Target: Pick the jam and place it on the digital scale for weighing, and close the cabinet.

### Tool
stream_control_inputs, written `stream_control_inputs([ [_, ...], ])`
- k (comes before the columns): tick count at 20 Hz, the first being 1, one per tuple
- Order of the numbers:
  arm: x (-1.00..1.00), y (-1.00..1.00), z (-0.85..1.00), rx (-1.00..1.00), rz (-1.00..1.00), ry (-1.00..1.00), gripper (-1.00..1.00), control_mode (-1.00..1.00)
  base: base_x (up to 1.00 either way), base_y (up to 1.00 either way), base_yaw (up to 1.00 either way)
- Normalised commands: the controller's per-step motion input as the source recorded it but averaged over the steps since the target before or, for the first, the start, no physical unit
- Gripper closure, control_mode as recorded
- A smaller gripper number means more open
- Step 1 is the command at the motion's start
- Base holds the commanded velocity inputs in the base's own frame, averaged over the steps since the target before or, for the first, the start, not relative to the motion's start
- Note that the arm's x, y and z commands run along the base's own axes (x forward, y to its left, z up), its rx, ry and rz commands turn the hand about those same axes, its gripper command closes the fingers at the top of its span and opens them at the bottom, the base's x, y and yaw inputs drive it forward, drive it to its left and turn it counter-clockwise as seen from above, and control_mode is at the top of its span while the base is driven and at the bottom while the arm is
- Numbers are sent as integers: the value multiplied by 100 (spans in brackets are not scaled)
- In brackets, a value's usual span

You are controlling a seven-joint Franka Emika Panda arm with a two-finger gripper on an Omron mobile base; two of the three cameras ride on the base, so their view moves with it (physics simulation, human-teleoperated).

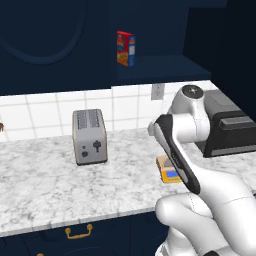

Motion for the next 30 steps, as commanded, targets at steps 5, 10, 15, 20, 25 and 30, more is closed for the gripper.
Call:
stream_control_inputs([
  [5, 39, -9, -67, -9, 3, 10, 100, -100, 0, 0, 0],
  [10, 18, -27, -61, 1, 12, 0, 100, -100, 0, 0, 0],
  [15, 12, -3, -60, 7, 8, -7, 100, -100, 0, 0, 0],
  [20, 9, -12, -37, 2, 6, -11, 100, -100, 0, 0, 0],
  [25, 8, 0, -32, 5, 2, -13, 100, -100, 0, 0, 0],
  [30, 5, -8, -7, 1, 0, -8, 100, -100, 0, 0, 0],
])
